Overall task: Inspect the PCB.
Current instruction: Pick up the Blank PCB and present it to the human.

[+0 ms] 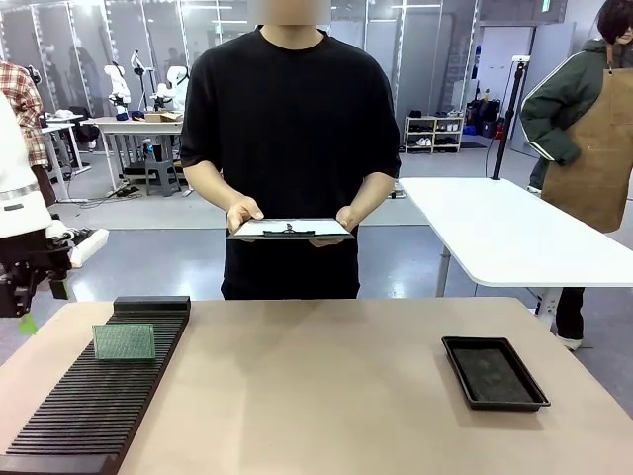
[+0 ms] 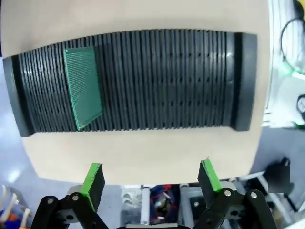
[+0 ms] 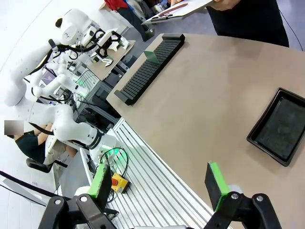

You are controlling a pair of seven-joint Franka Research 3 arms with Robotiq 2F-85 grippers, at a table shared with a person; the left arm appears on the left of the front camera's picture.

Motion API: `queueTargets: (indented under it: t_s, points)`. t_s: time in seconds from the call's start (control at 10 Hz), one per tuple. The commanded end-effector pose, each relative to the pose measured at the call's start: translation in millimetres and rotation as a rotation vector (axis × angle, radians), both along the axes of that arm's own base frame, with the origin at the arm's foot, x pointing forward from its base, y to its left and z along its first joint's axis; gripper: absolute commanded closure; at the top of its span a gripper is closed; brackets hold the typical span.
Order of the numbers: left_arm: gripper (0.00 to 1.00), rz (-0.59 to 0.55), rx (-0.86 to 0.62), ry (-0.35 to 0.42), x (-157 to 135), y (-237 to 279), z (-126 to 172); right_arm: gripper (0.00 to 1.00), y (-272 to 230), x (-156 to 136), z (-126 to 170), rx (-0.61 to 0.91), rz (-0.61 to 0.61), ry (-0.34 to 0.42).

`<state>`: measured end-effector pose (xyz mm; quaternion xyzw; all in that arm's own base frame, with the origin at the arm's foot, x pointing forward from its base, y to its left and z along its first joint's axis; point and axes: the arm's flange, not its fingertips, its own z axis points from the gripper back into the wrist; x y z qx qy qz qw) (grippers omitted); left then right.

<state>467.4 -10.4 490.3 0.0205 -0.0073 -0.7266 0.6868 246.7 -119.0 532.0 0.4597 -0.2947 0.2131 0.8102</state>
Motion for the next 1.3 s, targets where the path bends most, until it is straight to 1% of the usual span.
queueTargets:
  t_s: [0.0,0.1,0.2,0.3,0.4,0.6,0.8,1.0,1.2]
  points:
    - [0.0,-0.012,-0.004,0.008,39.0,10.5,-2.2,0.0,-1.2,1.4,1.2,0.006,0.008,-0.023]
    - [0.0,0.011,-0.02,0.039,56.7,12.5,-12.6,0.0,-1.2,1.4,1.2,0.006,0.008,-0.023]
    - [0.0,-0.029,-0.086,0.063,75.0,14.4,-21.8,0.0,-1.2,1.4,1.2,0.006,0.008,-0.023]
    - [0.0,-0.011,-0.086,0.054,84.7,17.7,-27.8,0.0,-1.2,1.4,1.2,0.006,0.008,-0.023]
    - [0.0,0.038,-0.065,0.04,93.2,18.3,-34.3,0.0,-1.2,1.4,1.2,0.006,0.008,-0.023]
    - [0.0,0.078,-0.07,0.087,106.2,13.8,-50.0,0.0,-1.2,1.4,1.2,0.006,0.008,-0.023]
    - [0.0,0.131,-0.096,0.104,125.0,17.0,-71.9,0.0,-1.2,1.4,1.2,0.006,0.008,-0.023]
    - [0.0,0.213,-0.053,0.093,135.7,21.0,-89.7,0.0,-1.2,1.4,1.2,0.006,0.008,-0.023]
    - [0.0,0.22,-0.078,0.128,142.7,20.9,-102.2,0.0,-1.2,1.4,1.2,0.006,0.008,-0.023]
